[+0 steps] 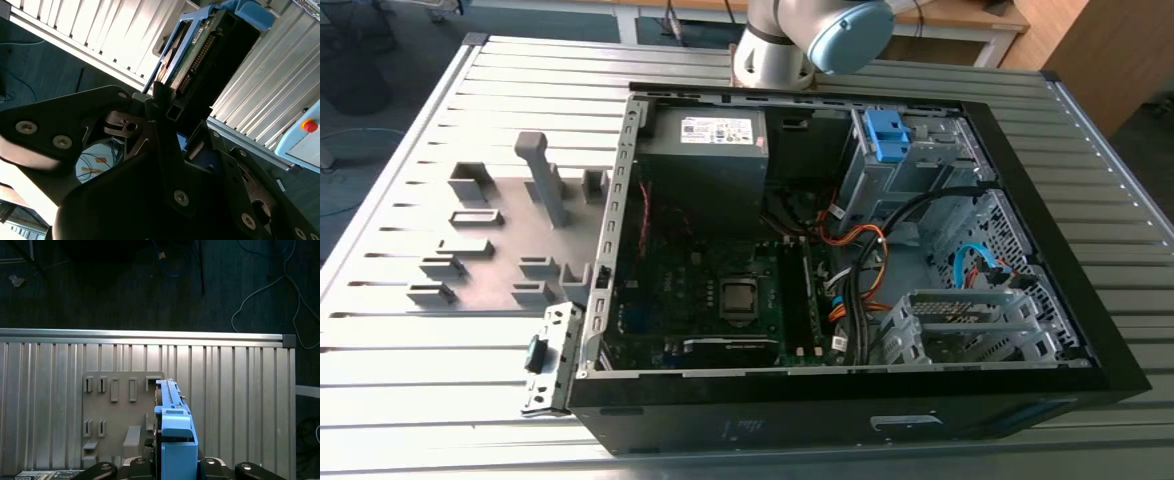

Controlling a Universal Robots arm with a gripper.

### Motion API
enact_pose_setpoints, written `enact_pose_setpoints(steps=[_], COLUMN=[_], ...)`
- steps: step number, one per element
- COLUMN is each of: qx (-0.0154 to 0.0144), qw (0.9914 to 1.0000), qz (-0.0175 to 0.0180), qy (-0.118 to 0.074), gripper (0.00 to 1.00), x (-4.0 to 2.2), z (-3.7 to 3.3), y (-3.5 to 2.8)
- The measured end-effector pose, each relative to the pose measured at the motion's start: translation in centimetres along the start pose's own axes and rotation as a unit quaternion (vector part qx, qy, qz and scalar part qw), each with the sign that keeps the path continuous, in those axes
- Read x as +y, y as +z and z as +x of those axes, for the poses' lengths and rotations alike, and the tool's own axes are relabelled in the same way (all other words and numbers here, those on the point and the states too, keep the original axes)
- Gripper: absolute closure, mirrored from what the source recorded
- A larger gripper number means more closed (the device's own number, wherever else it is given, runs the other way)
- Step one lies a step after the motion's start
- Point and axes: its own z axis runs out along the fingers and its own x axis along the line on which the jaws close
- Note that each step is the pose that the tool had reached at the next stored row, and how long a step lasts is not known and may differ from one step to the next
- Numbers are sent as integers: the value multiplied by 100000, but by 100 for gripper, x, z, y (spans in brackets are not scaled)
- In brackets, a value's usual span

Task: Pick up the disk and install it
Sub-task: 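Pick up the disk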

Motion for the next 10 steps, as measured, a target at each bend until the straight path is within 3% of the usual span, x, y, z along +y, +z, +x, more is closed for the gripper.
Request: enact_pose_setpoints(steps=[4,10], qx=[-43,-56], qw=[100000,100000], qz=[-4,-3], qy=[2,-1], gripper=[64,64], x=[3,3], z=[-8,-9], y=[-133,-143])
